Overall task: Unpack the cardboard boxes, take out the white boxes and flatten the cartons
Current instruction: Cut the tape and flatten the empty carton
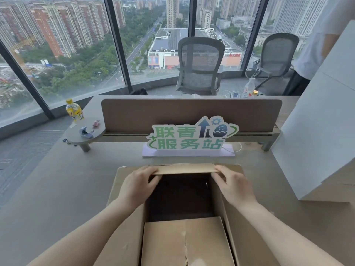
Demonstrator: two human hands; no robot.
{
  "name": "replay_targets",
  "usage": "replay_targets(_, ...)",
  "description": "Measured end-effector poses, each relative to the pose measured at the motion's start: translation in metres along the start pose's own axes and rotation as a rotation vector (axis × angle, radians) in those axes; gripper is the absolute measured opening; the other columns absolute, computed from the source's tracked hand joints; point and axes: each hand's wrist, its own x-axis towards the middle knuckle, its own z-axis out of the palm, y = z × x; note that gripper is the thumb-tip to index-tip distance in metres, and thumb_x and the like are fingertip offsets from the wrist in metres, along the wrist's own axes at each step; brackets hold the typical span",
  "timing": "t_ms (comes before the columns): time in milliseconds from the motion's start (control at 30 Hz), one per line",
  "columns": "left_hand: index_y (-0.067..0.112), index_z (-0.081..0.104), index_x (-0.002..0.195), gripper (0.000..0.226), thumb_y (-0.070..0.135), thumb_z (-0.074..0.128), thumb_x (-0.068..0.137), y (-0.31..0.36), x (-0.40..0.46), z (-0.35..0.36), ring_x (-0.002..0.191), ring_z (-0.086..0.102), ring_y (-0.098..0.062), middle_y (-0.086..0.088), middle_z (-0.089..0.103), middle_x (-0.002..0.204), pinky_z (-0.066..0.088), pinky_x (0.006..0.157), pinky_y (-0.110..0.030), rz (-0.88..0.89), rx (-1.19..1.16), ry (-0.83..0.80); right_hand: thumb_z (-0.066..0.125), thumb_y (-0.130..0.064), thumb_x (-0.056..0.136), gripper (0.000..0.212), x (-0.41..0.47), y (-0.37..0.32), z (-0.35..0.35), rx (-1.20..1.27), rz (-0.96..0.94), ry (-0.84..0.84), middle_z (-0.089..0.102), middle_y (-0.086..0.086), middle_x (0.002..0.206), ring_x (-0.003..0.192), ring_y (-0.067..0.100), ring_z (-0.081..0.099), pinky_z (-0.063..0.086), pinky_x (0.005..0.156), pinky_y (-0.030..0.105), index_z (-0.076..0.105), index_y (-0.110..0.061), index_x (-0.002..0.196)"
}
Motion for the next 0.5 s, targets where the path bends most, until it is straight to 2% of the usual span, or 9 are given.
replay_targets(67,0.016,0.072,0.110,0.020,0.022,0.068,0.091,0.008,0.018,-0.001,0.089,0.067,-0.020,0.003,0.072,0.098,0.049,0.081,-0.030,-0.099,-0.147,0.093,0.058,-0.033,0.097,0.022,0.024,-0.011,-0.003,0.212,0.079,0.050,0.072,-0.007,0.104,0.099,0.020,0.066,0.042,0.075,0.026,0.067,-0.025,0.116)
replay_targets(100,0.016,0.068,0.117,0.026,0.020,0.066,0.092,0.012,0.028,0.000,0.089,0.066,-0.019,0.003,0.069,0.101,0.049,0.084,-0.030,-0.157,-0.224,0.133,0.057,-0.029,0.097,0.022,0.036,-0.016,-0.003,0.320,0.135,0.056,0.070,-0.007,0.102,0.099,0.019,0.064,0.041,0.077,0.026,0.064,-0.025,0.118)
replay_targets(200,0.019,0.043,0.146,0.056,0.014,0.062,0.093,0.012,0.052,0.012,0.104,0.061,-0.012,0.005,0.047,0.138,0.047,0.095,-0.029,-0.205,-0.375,0.154,0.056,-0.022,0.096,0.047,0.065,-0.025,0.007,0.487,0.188,0.016,0.065,-0.009,0.107,0.100,0.012,0.060,0.040,0.086,0.027,0.044,-0.031,0.140)
replay_targets(267,0.020,0.036,0.151,0.062,0.014,0.060,0.094,0.001,0.063,0.026,0.124,0.051,-0.014,0.003,0.030,0.156,0.041,0.104,-0.030,-0.173,-0.259,0.015,0.057,-0.020,0.094,0.058,0.078,-0.018,0.024,0.352,0.106,-0.079,0.061,-0.009,0.121,0.111,0.013,0.057,0.042,0.096,0.030,0.037,-0.031,0.147)
replay_targets(333,0.021,0.040,0.149,0.056,0.019,0.055,0.096,-0.010,0.066,0.041,0.139,0.038,-0.018,0.002,0.031,0.158,0.032,0.113,-0.033,-0.156,-0.052,-0.195,0.054,-0.026,0.095,0.055,0.085,-0.006,0.043,0.083,0.044,-0.258,0.048,-0.005,0.147,0.135,0.017,0.042,0.033,0.112,0.034,0.040,-0.027,0.148)
replay_targets(400,0.024,0.047,0.144,0.047,0.024,0.051,0.097,-0.020,0.065,0.052,0.138,0.039,-0.021,0.004,0.041,0.153,0.029,0.114,-0.035,-0.144,0.122,-0.326,0.049,-0.036,0.098,0.054,0.086,0.004,0.058,-0.148,0.037,-0.419,0.030,-0.005,0.159,0.146,0.020,0.026,0.023,0.118,0.040,0.037,-0.028,0.150)
replay_targets(433,0.026,0.049,0.142,0.044,0.025,0.049,0.098,-0.024,0.064,0.057,0.135,0.043,-0.022,0.005,0.045,0.149,0.028,0.113,-0.035,-0.138,0.181,-0.338,0.046,-0.039,0.100,0.053,0.084,0.007,0.064,-0.222,0.032,-0.450,0.028,-0.006,0.160,0.146,0.021,0.026,0.022,0.118,0.042,0.035,-0.030,0.151)
replay_targets(500,0.027,0.055,0.136,0.038,0.022,0.047,0.099,-0.030,0.064,0.064,0.129,0.048,-0.022,0.005,0.054,0.141,0.030,0.111,-0.035,-0.141,0.212,-0.288,0.043,-0.038,0.101,0.047,0.081,0.014,0.075,-0.285,0.003,-0.396,0.035,-0.007,0.156,0.140,0.022,0.035,0.026,0.114,0.041,0.038,-0.032,0.148)
